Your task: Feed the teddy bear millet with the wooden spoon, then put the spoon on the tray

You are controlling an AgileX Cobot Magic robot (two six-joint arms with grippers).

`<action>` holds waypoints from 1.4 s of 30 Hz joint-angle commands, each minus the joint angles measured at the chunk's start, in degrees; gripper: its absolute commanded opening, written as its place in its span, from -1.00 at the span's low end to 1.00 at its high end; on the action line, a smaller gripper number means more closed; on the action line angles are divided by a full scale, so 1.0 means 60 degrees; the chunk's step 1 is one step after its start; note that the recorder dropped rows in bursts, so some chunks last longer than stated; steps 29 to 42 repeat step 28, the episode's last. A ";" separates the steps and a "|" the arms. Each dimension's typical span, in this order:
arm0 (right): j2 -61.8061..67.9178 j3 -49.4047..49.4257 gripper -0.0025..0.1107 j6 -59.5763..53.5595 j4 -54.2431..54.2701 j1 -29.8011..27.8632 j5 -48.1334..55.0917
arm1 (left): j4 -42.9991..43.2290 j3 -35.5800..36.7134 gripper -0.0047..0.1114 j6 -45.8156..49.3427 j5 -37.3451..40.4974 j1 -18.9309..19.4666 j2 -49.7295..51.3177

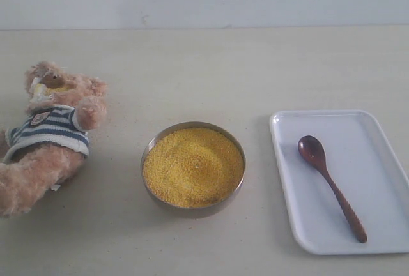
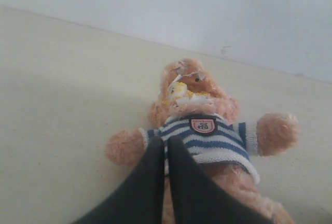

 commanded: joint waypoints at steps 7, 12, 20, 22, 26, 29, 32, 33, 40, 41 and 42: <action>-0.0041 -0.0002 -0.96 -0.0054 0.0025 -0.0032 0.0006 | 0.0009 0.0034 -0.85 0.0038 0.0008 0.0031 -0.0019; -0.0041 -0.0002 -0.96 -0.0034 0.0025 -0.0032 0.0006 | 0.0009 0.0034 -0.85 0.0038 0.0008 0.0031 -0.0019; -0.0041 -0.0002 -0.96 -0.0051 0.0025 -0.0032 -0.0094 | 0.0009 0.0034 -0.85 0.0038 0.0008 0.0031 -0.0019; -0.0041 -0.0002 -0.96 -0.0051 0.0025 -0.0032 -0.0094 | 0.0009 0.0034 -0.85 0.0038 0.0008 0.0031 -0.0019; -0.0041 -0.0002 -0.96 -0.0051 0.0025 -0.0032 -0.0094 | 0.0009 0.0034 -0.85 0.0038 0.0008 0.0031 -0.0019; -0.0041 -0.0002 -0.96 -0.0051 0.0025 -0.0032 -0.0094 | 0.0009 0.0034 -0.85 0.0038 0.0008 0.0031 -0.0019; -0.0041 -0.0002 -0.96 -0.0051 0.0025 -0.0032 -0.0094 | 0.0009 0.0034 -0.85 0.0038 0.0008 0.0031 -0.0019; -0.0041 -0.0002 -0.96 -0.0051 0.0025 -0.0032 -0.0094 | 0.0009 0.0034 -0.85 0.0038 0.0008 0.0031 -0.0019; -0.0041 -0.0002 -0.96 -0.0051 0.0025 -0.0032 -0.0094 | 0.0009 0.0034 -0.85 0.0038 0.0008 0.0031 -0.0019; -0.0041 -0.0002 -0.96 -0.0051 0.0025 -0.0032 -0.0094 | 0.0009 0.0034 -0.85 0.0038 0.0008 0.0031 -0.0019; -0.0041 -0.0002 -0.96 -0.0051 0.0025 -0.0032 -0.0094 | 0.0009 0.0034 -0.85 0.0038 0.0008 0.0031 -0.0019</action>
